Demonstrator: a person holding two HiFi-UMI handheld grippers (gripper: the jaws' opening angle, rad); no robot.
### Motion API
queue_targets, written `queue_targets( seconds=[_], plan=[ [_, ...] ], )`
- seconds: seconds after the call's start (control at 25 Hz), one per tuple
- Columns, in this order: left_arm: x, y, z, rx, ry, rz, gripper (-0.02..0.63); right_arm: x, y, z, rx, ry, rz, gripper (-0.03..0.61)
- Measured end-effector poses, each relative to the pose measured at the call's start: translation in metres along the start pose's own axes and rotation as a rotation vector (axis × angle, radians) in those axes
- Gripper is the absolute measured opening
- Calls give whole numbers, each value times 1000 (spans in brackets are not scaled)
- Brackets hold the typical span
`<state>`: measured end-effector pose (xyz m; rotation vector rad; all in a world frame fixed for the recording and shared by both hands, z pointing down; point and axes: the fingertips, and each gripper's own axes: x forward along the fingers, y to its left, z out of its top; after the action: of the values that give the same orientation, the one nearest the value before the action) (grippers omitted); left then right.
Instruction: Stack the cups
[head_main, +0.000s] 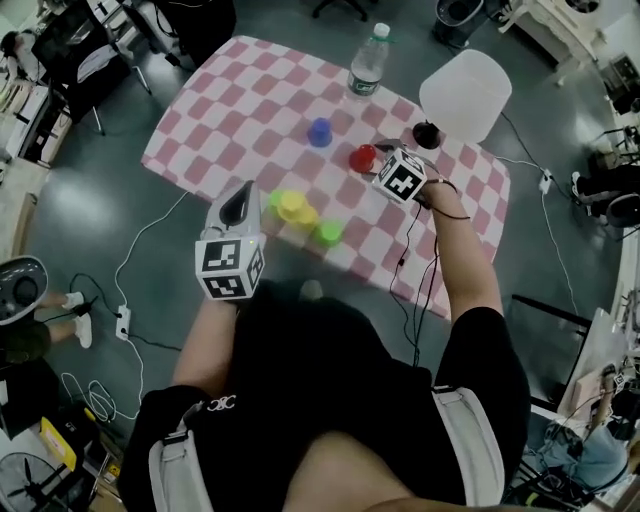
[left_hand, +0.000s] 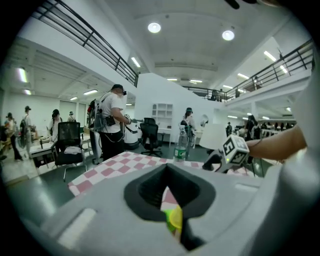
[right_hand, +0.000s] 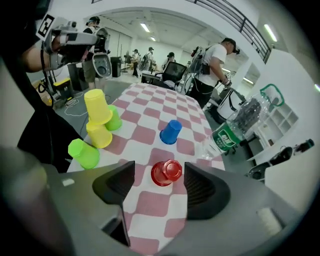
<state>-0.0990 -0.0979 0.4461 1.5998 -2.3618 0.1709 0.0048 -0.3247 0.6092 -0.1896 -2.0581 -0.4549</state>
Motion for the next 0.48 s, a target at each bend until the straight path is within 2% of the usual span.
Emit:
queue_targets(
  seconds=[0.24,0.48],
  plan=[
    [-1,9,-23,-38,59,33,-2,25,-15,-11,38,98,109,295],
    [0,21,-33,-52,92,64,-2,54,-16,-5,71,110,196,295]
  ],
)
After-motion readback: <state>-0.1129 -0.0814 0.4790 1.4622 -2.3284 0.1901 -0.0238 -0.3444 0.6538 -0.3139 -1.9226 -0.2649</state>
